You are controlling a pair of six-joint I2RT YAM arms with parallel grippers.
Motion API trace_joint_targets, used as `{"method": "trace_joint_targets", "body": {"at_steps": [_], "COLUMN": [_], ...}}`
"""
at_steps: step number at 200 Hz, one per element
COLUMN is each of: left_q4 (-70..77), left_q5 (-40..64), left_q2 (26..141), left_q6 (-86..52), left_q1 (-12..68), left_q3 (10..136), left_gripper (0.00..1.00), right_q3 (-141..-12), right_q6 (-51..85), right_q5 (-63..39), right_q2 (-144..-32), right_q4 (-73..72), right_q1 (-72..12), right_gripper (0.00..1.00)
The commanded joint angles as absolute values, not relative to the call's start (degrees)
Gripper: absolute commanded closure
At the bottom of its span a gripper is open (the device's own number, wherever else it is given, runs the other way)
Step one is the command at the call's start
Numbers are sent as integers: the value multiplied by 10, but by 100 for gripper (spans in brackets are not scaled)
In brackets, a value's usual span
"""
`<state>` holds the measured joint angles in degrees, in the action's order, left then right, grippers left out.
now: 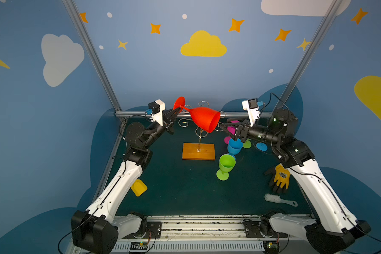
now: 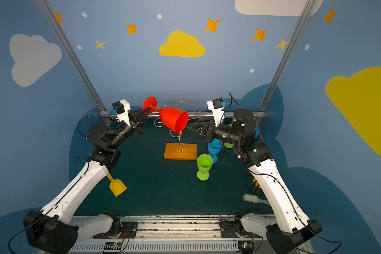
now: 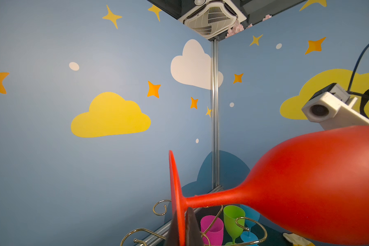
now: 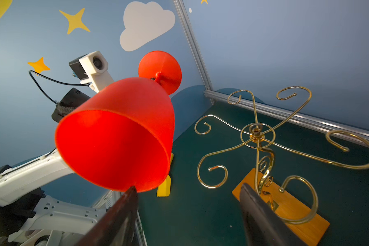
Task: Take the wine glass off the wine glass rack
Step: Pass the wine glass.
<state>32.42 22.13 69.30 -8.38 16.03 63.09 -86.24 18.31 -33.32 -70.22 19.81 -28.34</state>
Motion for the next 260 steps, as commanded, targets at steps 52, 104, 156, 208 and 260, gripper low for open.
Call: {"method": "trace_joint_targets", "body": {"at_steps": [52,104,156,208,260], "left_q4": [333,338,330,327,363], "left_q5": [220,229,214,151,62], "left_q2": [680,671,652,608,563], "left_q6": [-91,-94,-72,-63,-162], "left_q1": [159,159,159,146,47], "left_q3": [617,600,579,540,450], "left_gripper": [97,97,76,12,1], "right_q3": [-894,-905,-904,-902,-929], "right_q6": [204,216,225,193,121], "right_q5": [-291,-296,-287,-232,-219], "right_q2": [-735,-758,-743,-696,-659], "right_q4": [157,140,133,155,254], "right_q1": [-316,-328,-331,-324,-329], "right_gripper": [43,89,100,100,100]}}
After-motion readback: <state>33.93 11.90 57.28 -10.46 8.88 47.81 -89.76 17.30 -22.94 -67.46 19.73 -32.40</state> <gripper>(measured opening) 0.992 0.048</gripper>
